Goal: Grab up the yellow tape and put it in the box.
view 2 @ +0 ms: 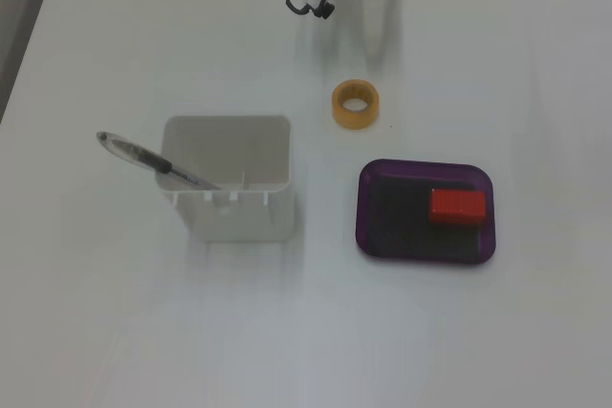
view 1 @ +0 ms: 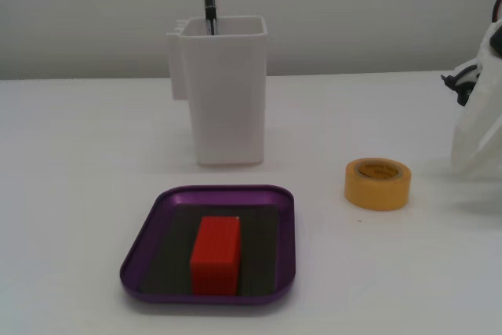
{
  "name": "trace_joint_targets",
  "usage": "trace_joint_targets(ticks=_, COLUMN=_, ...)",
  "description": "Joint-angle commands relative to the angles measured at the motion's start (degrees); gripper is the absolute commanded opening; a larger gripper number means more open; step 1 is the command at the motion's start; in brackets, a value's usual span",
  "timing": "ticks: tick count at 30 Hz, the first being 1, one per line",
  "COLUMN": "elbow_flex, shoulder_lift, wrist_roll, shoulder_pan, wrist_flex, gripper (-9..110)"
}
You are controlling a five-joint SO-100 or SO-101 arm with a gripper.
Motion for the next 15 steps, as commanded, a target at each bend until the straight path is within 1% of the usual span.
trace_joint_targets(ticks=1, elbow_flex=0.35, shoulder_lift=5.36, wrist_roll=8.88, shoulder_pan=-1.76, wrist_flex=0.0, gripper=-1)
trace_joint_targets(ticks=15, elbow_flex=0.35, shoulder_lift=5.36, wrist_roll=9.14, shoulder_pan=-2.2, wrist_flex=0.0, gripper=-1)
